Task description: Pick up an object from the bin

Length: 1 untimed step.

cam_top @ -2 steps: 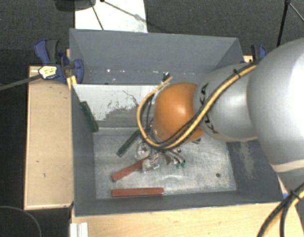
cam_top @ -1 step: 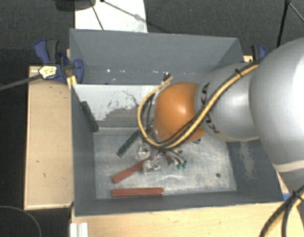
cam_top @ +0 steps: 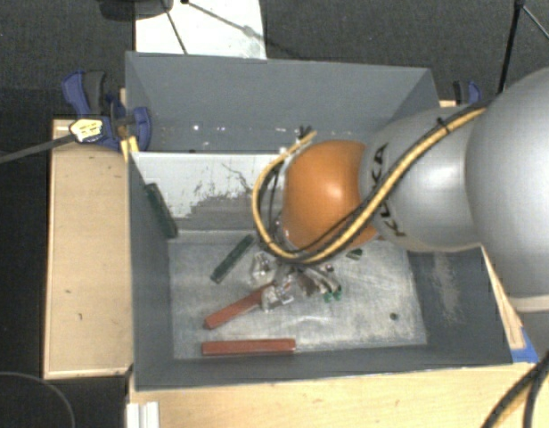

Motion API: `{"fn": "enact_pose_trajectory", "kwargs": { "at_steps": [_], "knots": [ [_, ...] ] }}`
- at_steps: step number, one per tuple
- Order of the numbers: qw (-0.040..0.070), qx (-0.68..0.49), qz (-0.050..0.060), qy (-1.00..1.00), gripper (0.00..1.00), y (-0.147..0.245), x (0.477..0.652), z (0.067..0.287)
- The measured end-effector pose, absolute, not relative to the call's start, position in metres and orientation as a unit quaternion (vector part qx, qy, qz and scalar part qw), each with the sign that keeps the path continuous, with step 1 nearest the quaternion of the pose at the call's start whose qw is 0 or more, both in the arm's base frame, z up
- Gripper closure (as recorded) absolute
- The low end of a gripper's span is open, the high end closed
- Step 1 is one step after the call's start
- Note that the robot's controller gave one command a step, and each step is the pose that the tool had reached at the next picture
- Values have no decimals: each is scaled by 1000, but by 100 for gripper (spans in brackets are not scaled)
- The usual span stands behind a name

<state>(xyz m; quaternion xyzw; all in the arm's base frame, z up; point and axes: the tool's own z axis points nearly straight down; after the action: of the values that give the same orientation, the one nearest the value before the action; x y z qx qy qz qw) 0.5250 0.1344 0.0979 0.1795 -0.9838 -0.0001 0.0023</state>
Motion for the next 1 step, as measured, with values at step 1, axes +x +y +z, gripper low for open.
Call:
{"fn": "enact_pose_trajectory", "kwargs": {
  "at_steps": [1],
  "knots": [
    [-1,179,0,-984,100,135,527,115]
  ]
}}
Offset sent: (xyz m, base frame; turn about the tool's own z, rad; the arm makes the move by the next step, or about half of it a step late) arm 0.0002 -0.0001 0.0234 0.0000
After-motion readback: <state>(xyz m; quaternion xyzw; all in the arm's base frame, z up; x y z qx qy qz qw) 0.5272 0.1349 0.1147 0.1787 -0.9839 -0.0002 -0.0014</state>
